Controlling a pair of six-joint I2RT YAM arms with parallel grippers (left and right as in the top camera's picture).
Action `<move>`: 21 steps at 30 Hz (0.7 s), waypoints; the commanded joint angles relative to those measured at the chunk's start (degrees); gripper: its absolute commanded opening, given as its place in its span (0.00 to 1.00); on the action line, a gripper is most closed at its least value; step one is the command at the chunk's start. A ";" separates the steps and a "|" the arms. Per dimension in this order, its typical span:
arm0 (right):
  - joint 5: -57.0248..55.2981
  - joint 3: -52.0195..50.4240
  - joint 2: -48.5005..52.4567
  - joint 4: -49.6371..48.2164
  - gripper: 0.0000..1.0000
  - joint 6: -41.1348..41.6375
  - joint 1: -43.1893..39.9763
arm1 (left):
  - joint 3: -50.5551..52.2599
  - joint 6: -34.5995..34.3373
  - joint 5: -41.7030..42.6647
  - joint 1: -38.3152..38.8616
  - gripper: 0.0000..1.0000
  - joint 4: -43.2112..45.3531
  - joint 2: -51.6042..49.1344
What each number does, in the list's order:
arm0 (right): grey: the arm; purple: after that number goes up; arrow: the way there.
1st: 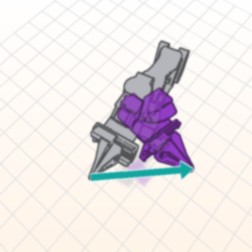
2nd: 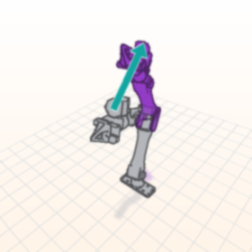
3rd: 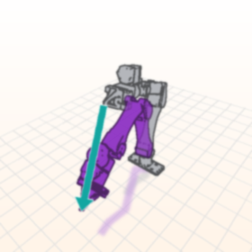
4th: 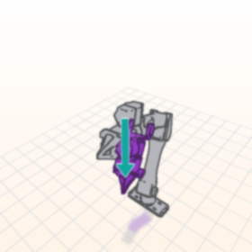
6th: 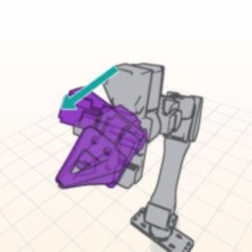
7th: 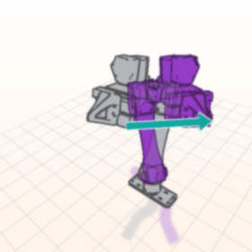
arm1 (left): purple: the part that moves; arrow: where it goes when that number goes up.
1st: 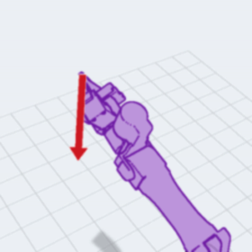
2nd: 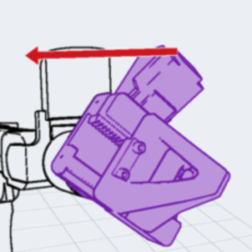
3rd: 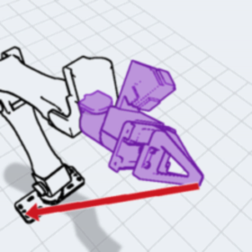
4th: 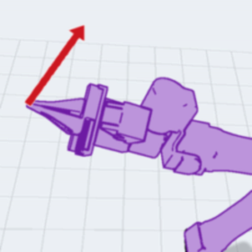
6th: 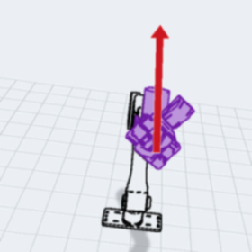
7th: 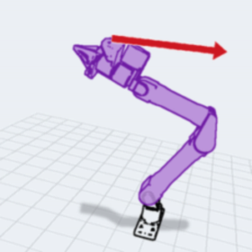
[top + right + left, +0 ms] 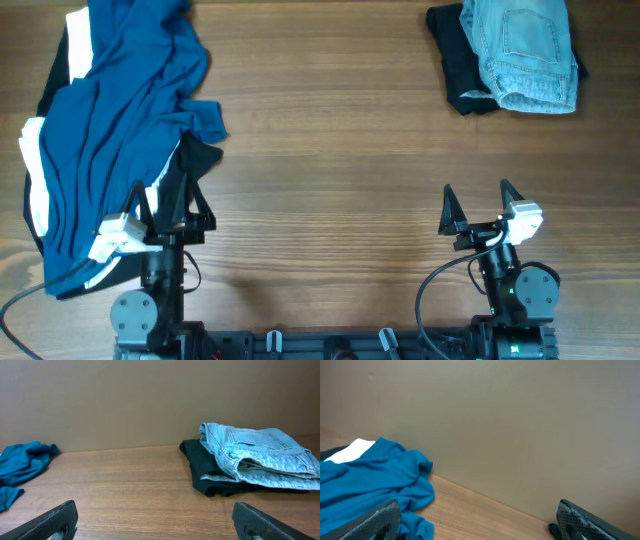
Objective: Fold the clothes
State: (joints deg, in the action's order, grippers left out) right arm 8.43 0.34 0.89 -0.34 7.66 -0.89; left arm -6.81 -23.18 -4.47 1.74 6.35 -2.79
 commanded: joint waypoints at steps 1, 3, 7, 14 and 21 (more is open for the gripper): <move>-0.79 -0.04 -0.61 -0.20 1.00 0.24 0.33 | 2.34 0.46 -0.09 -0.44 1.00 0.76 2.62; -0.76 -0.04 -0.61 -0.20 1.00 0.22 0.33 | 3.15 0.24 -0.07 -0.42 1.00 1.44 2.62; -0.76 -0.04 -0.57 -0.20 1.00 0.22 0.33 | 4.92 0.28 -0.09 -0.42 1.00 2.60 2.62; -0.76 -0.04 0.28 -0.20 1.00 0.22 0.33 | 6.49 0.31 -0.09 -0.44 1.00 0.61 2.62; -0.79 -0.04 0.28 -0.20 1.00 0.22 0.33 | 6.49 0.66 0.20 -0.42 1.00 -10.45 2.62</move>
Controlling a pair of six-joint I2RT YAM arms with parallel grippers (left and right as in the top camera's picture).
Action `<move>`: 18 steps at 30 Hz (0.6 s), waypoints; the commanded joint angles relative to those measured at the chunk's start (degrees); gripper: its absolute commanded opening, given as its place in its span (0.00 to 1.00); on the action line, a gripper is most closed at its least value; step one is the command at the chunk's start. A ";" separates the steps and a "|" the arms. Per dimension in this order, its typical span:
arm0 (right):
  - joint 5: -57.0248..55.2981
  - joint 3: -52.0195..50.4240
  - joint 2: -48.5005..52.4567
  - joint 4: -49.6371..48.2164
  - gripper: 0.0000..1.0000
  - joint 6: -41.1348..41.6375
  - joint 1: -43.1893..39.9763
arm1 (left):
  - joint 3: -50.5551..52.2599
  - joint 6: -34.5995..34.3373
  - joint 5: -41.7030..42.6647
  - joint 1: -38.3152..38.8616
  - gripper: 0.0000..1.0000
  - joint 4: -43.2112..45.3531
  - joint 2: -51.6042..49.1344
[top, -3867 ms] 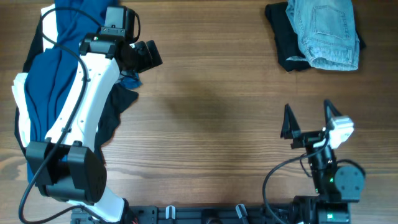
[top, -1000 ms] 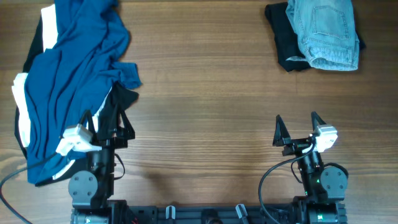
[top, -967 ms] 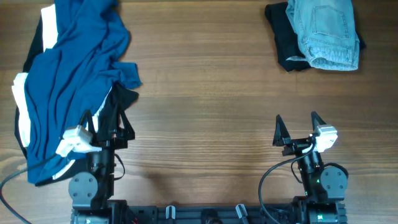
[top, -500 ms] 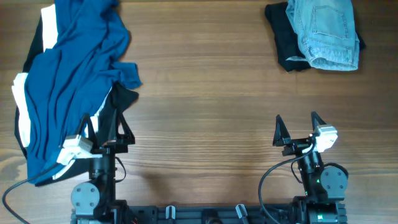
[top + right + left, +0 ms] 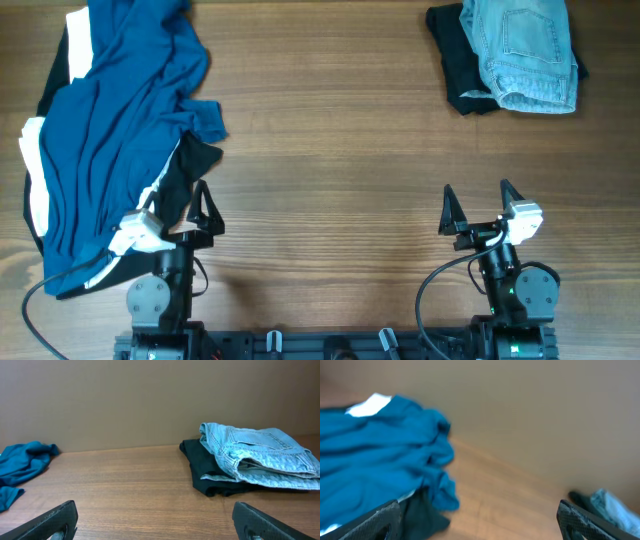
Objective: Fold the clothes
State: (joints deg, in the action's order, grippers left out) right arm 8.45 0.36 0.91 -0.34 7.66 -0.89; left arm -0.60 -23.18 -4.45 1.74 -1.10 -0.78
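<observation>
A crumpled blue garment [image 5: 110, 110] with white and black parts beneath it lies heaped at the table's left side; its blue folds [image 5: 375, 465] fill the left of the left wrist view. My left gripper [image 5: 187, 205] stands open at the heap's near right edge, nothing between its fingers. At the front right my right gripper [image 5: 478, 205] is open over bare wood, fingertips [image 5: 50, 520] wide apart. Folded light-blue jeans [image 5: 522, 50] rest on a folded black garment [image 5: 455, 60] at the far right, also in the right wrist view as jeans [image 5: 257, 455].
The wooden table [image 5: 330, 150] spans the view between the heap and the folded stack. A plain brown wall [image 5: 150, 400] backs the table. The arm bases sit at the near edge.
My left gripper has shifted a little to the right and turned, its camera now blurred and catching the folded stack at far right. The right arm and clothes are unchanged.
</observation>
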 commanded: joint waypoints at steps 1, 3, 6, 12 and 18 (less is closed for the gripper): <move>-0.79 -0.07 0.26 -0.22 1.00 0.22 0.33 | 0.28 2.47 1.03 -0.42 1.00 -2.95 0.61; -0.79 -0.07 0.26 -0.20 1.00 0.22 0.33 | 0.28 3.69 2.05 -0.42 1.00 -3.04 0.61; -0.81 -0.07 0.28 -0.20 1.00 0.22 0.33 | 0.28 3.45 2.03 -0.42 1.00 -2.93 0.61; -0.79 -0.07 0.26 -0.22 1.00 0.22 0.33 | 0.28 3.45 2.03 -0.42 1.00 -2.89 0.61; -0.81 -0.07 0.26 -0.22 1.00 0.22 0.33 | 0.28 3.45 2.03 -0.42 1.00 -2.89 0.61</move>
